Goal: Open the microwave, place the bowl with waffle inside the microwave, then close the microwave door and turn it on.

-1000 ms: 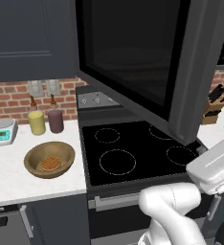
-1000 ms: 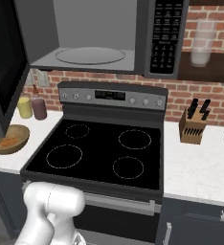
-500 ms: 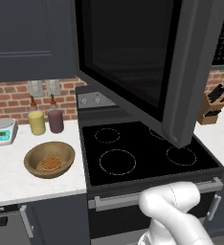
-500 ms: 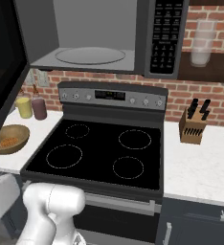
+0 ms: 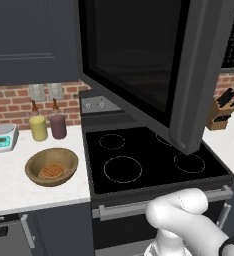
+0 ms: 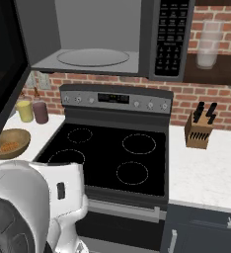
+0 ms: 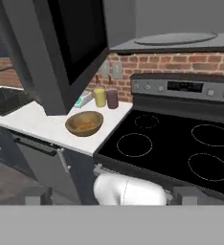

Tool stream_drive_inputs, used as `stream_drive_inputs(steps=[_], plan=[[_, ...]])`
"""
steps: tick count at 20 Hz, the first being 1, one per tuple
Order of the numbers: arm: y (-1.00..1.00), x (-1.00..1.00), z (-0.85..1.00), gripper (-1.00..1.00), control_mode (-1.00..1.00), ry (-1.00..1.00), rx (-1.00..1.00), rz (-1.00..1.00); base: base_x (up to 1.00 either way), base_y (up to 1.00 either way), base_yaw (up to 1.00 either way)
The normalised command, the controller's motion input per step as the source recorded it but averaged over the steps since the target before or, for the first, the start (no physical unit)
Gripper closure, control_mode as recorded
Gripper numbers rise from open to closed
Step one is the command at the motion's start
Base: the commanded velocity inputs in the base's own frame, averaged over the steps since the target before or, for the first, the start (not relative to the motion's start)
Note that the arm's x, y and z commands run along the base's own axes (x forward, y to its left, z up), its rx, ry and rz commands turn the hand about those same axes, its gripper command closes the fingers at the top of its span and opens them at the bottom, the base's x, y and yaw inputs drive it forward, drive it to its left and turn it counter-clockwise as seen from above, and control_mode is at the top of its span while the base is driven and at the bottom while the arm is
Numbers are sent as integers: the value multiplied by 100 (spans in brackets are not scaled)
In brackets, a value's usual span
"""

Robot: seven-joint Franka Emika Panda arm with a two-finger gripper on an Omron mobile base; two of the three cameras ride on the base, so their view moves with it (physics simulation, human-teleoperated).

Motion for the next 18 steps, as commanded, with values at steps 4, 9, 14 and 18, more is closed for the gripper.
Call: stream_drive_inputs(steps=[4, 9, 14, 18], plan=[[15, 100, -12, -100, -100, 14, 25, 28, 0, 0, 0], [19, 97, -18, -100, -100, 3, 27, 27, 0, 0, 0], [28, 81, -11, -100, -100, 5, 33, 37, 0, 0, 0], [47, 62, -12, -100, -100, 1, 35, 31, 0, 0, 0]])
